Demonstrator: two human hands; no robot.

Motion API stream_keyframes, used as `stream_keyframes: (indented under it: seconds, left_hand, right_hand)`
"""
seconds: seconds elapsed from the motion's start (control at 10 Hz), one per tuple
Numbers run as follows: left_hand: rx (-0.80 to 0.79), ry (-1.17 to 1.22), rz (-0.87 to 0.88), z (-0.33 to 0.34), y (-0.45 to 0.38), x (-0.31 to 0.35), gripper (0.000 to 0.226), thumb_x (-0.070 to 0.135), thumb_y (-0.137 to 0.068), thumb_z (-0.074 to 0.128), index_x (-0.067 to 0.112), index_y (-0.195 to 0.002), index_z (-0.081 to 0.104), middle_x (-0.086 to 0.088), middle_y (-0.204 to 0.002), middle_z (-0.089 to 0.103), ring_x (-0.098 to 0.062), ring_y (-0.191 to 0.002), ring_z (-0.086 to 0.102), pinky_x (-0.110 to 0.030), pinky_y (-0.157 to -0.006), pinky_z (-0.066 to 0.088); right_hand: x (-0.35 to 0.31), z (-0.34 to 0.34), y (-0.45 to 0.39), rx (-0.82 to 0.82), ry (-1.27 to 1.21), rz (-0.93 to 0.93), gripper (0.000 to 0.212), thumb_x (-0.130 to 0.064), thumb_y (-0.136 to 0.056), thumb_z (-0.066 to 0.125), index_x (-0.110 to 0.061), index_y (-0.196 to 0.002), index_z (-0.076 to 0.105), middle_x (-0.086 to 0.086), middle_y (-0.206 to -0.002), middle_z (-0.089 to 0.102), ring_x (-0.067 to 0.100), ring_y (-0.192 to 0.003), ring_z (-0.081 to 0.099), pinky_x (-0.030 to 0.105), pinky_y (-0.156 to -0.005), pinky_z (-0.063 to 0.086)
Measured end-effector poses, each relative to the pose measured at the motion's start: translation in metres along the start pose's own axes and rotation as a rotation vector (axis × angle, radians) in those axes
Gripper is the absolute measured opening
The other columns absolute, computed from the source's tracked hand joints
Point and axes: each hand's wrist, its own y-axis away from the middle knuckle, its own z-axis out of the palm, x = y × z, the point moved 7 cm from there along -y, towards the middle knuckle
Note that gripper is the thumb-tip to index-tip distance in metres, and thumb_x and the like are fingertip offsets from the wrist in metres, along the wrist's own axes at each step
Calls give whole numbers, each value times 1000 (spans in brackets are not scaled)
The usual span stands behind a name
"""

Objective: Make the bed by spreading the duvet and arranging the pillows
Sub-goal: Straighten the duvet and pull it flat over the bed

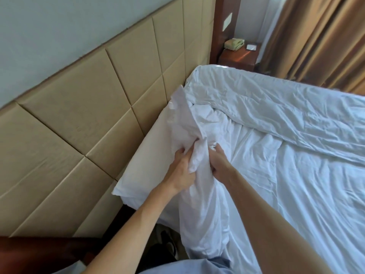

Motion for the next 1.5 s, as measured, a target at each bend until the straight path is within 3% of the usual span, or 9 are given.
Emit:
stream_keyframes:
  seconds: [0.2, 0.3, 0.4, 0.5, 0.7, 0.9, 1.1, 1.2, 1.5]
  left_hand:
    - [-338, 339, -197, 1, 0, -1, 35, 62, -97, 34, 63, -132, 36, 6, -148, 16, -19, -129, 45, -32, -87, 59]
    - [-462, -166, -41, -6, -7, -9, 52, 52, -98, 44, 74, -136, 16, 6, -152, 5, -28, -130, 43, -40, -93, 56]
    - [-397, -824, 166, -16, -17, -9, 98, 16, -92, 63, 67, -143, -3, -6, -141, 19, -25, -113, 44, -33, -87, 50]
    - [-47, -1279, 622, -14, -21, 13, 103, 12, -72, 75, 43, -152, 19, -8, -119, 35, -27, -107, 40, -40, -92, 41]
    - [39, -1189, 1122, -1, -29, 37, 25, -5, -90, 53, 13, -94, 70, -2, -108, 71, -23, -111, 64, -44, -109, 40]
    - [-425, -888, 479, -1, -71, 53, 24, 17, -94, 53, 14, -72, 44, 1, -71, 49, -23, -75, 53, -35, -68, 39]
    - [-657, -521, 139, -6, -98, 52, 46, 51, -79, 67, 11, -60, 55, 1, -60, 48, -16, -59, 44, -36, -60, 37]
    - [-759, -591, 32, 3, -95, 49, 52, 67, -72, 69, 15, -65, 64, 2, -65, 58, -13, -61, 53, -33, -61, 42]
    - [-601, -511, -27, -40, -99, 67, 55, 66, -68, 77, 15, -68, 56, 8, -61, 62, -9, -57, 59, -25, -54, 43]
  right_hand:
    - [-6, 9, 6, -128, 20, -377, 61, -49, -96, 49, -11, -144, 40, 9, -134, 57, 2, -108, 64, 31, -104, 43]
    - [35, -23, 2, 304, 861, 377, 41, -50, -100, 29, -39, -137, 41, 9, -149, 45, 5, -101, 66, 27, -91, 53]
    - [7, -1, 9, -49, 166, 155, 29, -6, -100, 46, -8, -128, 56, 26, -126, 61, 25, -92, 69, 34, -75, 57]
    - [5, 1, 9, -140, 199, 144, 26, -8, -93, 57, 1, -115, 67, 25, -114, 69, 33, -100, 71, 44, -90, 57]
    - [-3, 6, 22, -282, 36, 159, 22, -12, -100, 48, -10, -107, 68, 11, -99, 73, 20, -87, 72, 34, -84, 56]
    - [-19, -34, 53, 31, 127, -147, 53, -68, -92, 39, -31, -127, 55, -8, -125, 63, 11, -114, 61, 30, -96, 46]
    - [17, -48, 79, -30, 936, -322, 82, -56, -82, 67, -43, -148, 20, -19, -133, 39, 1, -113, 41, 31, -96, 43]
    - [31, -66, 71, 80, 680, -326, 29, -39, -100, 50, -14, -114, 58, -10, -91, 58, 3, -76, 50, 32, -73, 42]
    - [-82, -77, 59, -48, 705, -339, 69, -64, -91, 51, 3, -71, 51, 1, -61, 44, 13, -56, 42, 29, -52, 32]
